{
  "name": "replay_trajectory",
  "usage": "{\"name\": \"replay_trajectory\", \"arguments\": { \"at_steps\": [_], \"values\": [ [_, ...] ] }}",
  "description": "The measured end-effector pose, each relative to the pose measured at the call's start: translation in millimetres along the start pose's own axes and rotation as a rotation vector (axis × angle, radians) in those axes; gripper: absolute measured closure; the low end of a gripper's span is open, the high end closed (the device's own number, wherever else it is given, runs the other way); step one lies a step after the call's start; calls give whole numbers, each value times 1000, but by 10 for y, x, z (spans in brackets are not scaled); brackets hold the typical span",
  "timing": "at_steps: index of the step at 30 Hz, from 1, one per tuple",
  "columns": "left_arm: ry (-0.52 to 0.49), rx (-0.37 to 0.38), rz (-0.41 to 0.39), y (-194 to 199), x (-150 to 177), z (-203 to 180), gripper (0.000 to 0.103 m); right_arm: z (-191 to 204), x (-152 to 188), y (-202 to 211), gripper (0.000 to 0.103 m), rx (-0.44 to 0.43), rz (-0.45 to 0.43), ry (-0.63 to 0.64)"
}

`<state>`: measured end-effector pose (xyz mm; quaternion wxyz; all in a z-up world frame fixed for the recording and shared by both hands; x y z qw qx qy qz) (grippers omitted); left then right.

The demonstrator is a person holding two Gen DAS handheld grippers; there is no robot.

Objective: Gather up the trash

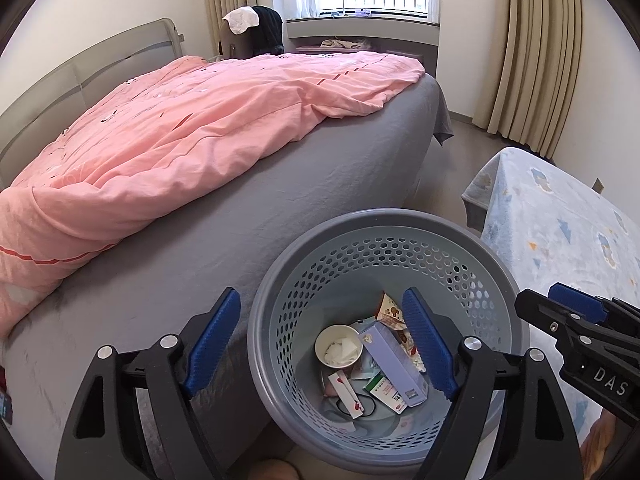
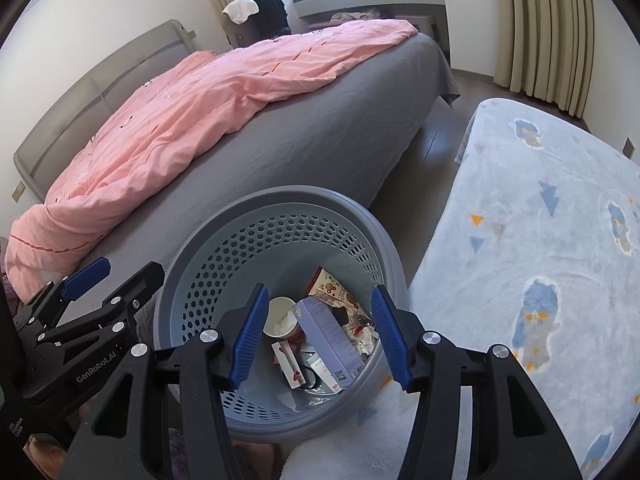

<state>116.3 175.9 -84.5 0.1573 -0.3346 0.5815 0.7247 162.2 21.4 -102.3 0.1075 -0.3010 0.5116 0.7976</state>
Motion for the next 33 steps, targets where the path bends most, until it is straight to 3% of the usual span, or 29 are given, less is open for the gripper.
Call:
{"name": "replay_trajectory", "arguments": {
  "at_steps": [33],
  "values": [
    [12,-30,-7,3,-10,51,22,-11,1,8,50,7,-3,7]
  ]
}}
Point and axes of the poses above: each gripper's, at about its wrist camera, not at the fingertips, and y roughly against the way its jaws point, z to its left, x to its underside, the point moved 10 cm from there along -y, roughly the way its jaws point, and after that the axes turned 3 degrees about -x, right-handed, at the moved point
